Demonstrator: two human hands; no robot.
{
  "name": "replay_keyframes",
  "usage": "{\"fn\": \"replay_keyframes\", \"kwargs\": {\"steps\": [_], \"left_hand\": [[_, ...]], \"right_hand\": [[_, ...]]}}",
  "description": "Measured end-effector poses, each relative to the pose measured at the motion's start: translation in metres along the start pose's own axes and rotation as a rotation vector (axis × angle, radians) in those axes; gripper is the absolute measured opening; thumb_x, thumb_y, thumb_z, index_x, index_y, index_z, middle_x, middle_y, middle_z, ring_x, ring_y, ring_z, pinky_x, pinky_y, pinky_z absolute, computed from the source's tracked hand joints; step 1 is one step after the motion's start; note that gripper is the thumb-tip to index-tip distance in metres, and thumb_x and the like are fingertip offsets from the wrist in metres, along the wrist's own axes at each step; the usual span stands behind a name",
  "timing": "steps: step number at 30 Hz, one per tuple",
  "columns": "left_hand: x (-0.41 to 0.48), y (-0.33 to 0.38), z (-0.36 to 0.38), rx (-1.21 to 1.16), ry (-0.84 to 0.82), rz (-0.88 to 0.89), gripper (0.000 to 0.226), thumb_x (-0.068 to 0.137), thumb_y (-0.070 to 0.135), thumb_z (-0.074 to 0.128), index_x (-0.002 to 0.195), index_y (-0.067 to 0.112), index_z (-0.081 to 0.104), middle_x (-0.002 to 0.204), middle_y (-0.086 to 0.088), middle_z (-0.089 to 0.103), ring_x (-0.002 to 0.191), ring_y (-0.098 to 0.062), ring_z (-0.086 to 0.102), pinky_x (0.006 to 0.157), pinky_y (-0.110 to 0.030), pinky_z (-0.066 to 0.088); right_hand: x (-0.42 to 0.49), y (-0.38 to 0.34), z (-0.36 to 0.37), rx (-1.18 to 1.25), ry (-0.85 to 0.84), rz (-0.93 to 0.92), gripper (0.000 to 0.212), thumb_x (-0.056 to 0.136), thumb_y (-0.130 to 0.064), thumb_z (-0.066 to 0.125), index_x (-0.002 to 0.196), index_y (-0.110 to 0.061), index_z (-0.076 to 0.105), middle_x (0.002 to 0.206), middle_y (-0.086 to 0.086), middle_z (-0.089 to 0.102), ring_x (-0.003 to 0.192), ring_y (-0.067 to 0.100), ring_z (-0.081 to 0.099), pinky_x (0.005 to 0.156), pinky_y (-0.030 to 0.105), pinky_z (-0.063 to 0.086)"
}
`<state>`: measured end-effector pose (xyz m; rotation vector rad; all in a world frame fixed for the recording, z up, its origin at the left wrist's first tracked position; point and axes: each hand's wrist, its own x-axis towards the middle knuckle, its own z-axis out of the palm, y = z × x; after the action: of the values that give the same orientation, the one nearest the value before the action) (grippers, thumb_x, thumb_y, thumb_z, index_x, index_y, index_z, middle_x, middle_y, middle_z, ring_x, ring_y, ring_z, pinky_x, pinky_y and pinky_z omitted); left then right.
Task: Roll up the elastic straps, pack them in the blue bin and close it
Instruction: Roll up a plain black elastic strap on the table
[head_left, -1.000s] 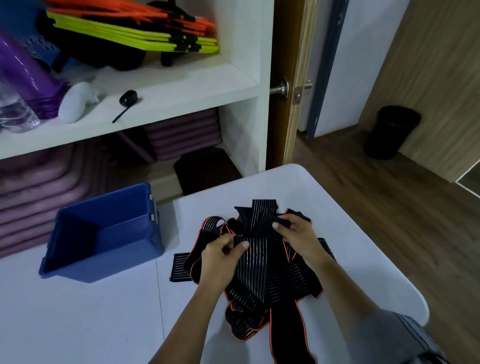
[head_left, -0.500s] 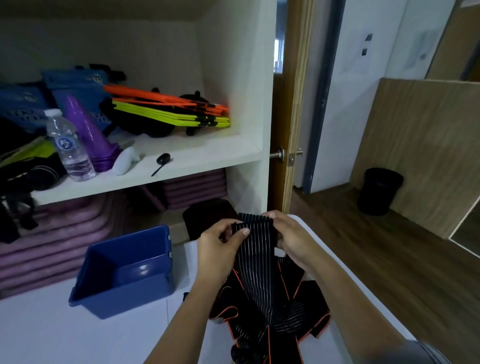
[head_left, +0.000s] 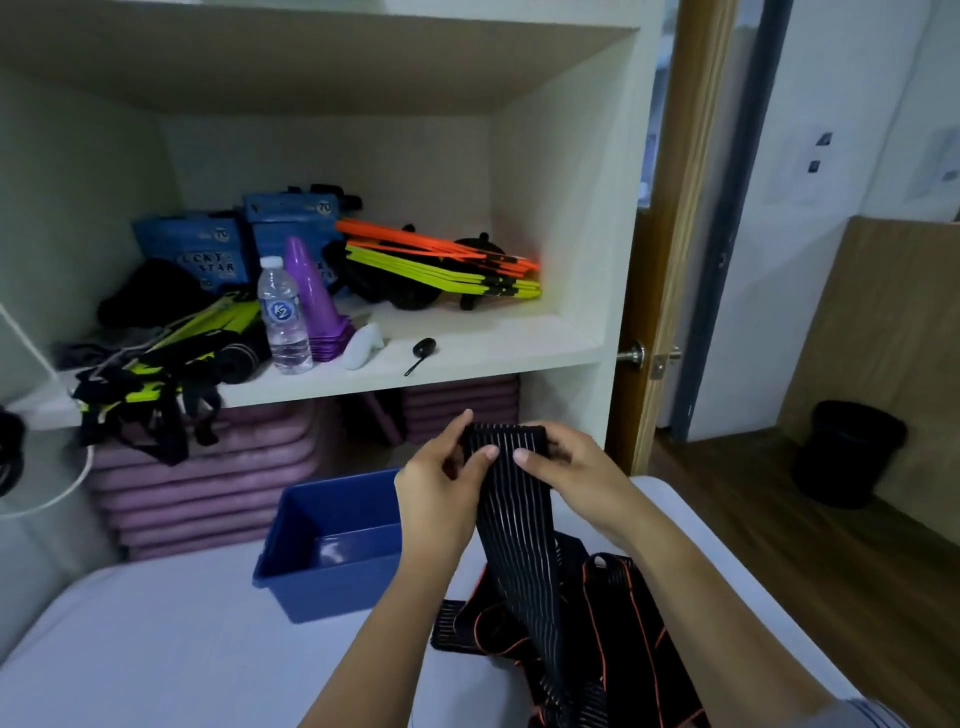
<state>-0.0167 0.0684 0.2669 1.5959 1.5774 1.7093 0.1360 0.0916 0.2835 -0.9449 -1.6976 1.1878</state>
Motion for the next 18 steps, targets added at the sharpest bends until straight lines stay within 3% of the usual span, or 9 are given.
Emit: {"fn": "replay_keyframes", "kwargs": {"steps": [3,8,12,15,16,18], "left_hand": [[0.004,-0.002,-0.025,0.069,0.052,0.082,0.046,0.086,0.022,0.065,0.130,0.023,0.054,0.074,0.008,0.046,0.064,-0.002,0.046,0.062,-0.004,0.036],[0.020,-0.010,-0.082,0.119,0.101,0.110,0.048,0.084,0.020,0.068,0.129,0.022,0.054,0.075,0.007,0.044,0.065,-0.002,0.046,0.064,-0.005,0.036],[0.033,-0.020,-0.130,0.063,0.125,0.002,0.047,0.082,0.024,0.069,0.127,0.024,0.055,0.084,0.000,0.053,0.065,0.004,0.049,0.062,-0.001,0.036],[0.043,-0.030,-0.162,0.128,0.131,-0.014,0.015,0.084,0.032,0.066,0.093,0.020,0.068,0.078,0.004,0.053,0.067,-0.003,0.051,0.059,-0.007,0.038],[0.046,-0.034,-0.171,0.133,0.129,-0.002,0.015,0.086,0.033,0.063,0.079,0.020,0.063,0.074,0.000,0.055,0.065,-0.009,0.051,0.057,-0.013,0.038],[0.051,-0.044,-0.188,0.130,0.129,0.016,0.029,0.089,0.034,0.059,0.071,0.012,0.053,0.068,-0.013,0.057,0.060,-0.017,0.049,0.056,-0.029,0.037]], "right_hand": [[0.010,-0.011,0.027,0.006,0.003,-0.050,0.016,0.093,-0.014,0.056,0.103,-0.025,0.061,0.100,-0.005,0.068,0.089,-0.001,0.065,0.084,0.019,0.053],[0.030,-0.026,0.081,0.029,-0.030,-0.082,0.013,0.095,-0.016,0.052,0.104,-0.023,0.059,0.101,-0.002,0.068,0.099,0.013,0.065,0.096,0.039,0.050],[0.048,-0.038,0.128,0.048,-0.031,-0.088,0.017,0.095,-0.019,0.052,0.109,-0.026,0.059,0.108,-0.002,0.067,0.105,0.015,0.063,0.100,0.046,0.047],[0.061,-0.049,0.161,0.063,-0.020,-0.129,0.024,0.095,-0.020,0.053,0.118,-0.024,0.058,0.116,-0.003,0.066,0.111,0.013,0.060,0.103,0.042,0.044],[0.065,-0.053,0.170,0.066,-0.020,-0.145,0.023,0.094,-0.019,0.054,0.117,-0.022,0.058,0.116,-0.003,0.066,0.111,0.012,0.060,0.102,0.040,0.045],[0.072,-0.058,0.191,0.072,-0.020,-0.171,0.019,0.094,-0.017,0.054,0.113,-0.021,0.058,0.111,-0.003,0.066,0.107,0.011,0.061,0.100,0.037,0.046]]}}
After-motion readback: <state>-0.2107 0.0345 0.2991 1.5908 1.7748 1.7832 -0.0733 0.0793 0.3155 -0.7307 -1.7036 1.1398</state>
